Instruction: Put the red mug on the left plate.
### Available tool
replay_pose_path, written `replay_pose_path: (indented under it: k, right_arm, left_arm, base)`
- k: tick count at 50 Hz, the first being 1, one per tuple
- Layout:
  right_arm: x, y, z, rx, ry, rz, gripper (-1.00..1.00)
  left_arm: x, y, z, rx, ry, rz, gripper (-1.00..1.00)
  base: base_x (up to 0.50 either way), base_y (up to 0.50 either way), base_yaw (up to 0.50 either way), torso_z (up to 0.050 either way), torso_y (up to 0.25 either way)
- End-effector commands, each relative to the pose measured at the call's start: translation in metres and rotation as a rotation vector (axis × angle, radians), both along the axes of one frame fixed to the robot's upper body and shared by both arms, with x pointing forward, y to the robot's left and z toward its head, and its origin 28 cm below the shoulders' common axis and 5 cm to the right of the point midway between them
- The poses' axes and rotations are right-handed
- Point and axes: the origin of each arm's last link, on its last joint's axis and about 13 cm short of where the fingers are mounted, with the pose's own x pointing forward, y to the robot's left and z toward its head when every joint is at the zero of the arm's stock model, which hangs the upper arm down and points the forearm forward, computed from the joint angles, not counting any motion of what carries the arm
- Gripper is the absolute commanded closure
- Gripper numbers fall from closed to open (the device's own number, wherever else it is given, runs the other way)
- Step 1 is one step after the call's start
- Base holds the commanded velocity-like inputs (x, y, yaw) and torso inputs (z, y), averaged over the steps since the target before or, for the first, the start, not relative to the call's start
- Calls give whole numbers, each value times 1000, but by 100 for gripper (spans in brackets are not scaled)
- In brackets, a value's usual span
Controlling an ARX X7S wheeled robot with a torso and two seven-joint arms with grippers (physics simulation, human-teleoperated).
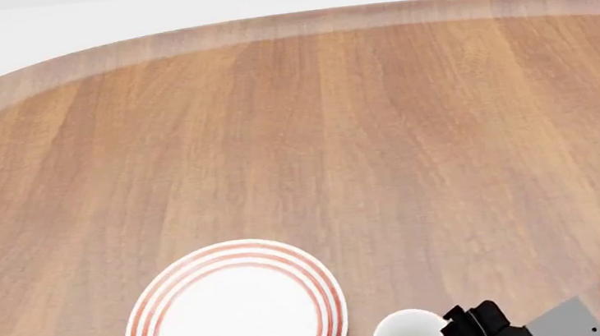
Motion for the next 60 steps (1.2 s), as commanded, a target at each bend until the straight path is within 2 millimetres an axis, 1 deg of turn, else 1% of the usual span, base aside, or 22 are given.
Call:
replay_pose_path:
  k: [1, 7, 20, 30, 31, 43, 47, 50, 51, 55, 60]
  right_arm:
    - [1, 0, -3, 4, 7, 4, -100]
    - [2, -1, -4, 2, 8, 3, -100]
    - [7, -4, -15, 2, 15, -12, -100]
    - [7, -3, -15, -7, 15, -12, -100]
    - [7, -3, -15, -7, 14, -9, 100]
    - [3, -1, -4, -24, -12, 3, 100]
    - [-2, 1, 12, -65, -71, 18, 100]
    - [-6, 4, 21, -68, -94, 45, 100]
    - [-6, 4, 21, -68, -94, 45, 100]
    - [-12, 5, 35, -80, -150, 71, 100]
    - [-18, 8, 48, -107, -197, 103, 100]
  left_arm:
    - [0, 0, 0, 0, -1, 0, -100]
    - [1, 0, -1, 0, -1, -1, -100]
    - [-1, 0, 0, 0, -1, -1, -100]
    - [0, 0, 0, 0, -1, -1, -100]
    - [0, 0, 0, 1, -1, -1, -100]
    - [0, 0, 0, -1, -2, 0, -100]
    - [0, 0, 1, -2, -2, 1, -100]
    - [0, 0, 1, -1, -3, 2, -100]
    - [0, 0, 1, -1, -3, 2, -100]
    - [0, 0, 1, -2, -4, 3, -100]
    - [1, 0, -1, 0, -3, 3, -100]
  base:
    - [0, 0, 0, 0, 0]
    - [0, 0, 0, 0, 0]
    - [0, 0, 0, 0, 0]
    - [0, 0, 0, 0, 0]
    - [0, 0, 0, 0, 0]
    - [0, 0, 0, 0, 0]
    - [0, 0, 0, 0, 0]
    - [0, 0, 0, 0, 0]
    - [0, 0, 0, 0, 15]
    - [0, 0, 0, 0, 0]
    - [0, 0, 0, 0, 0]
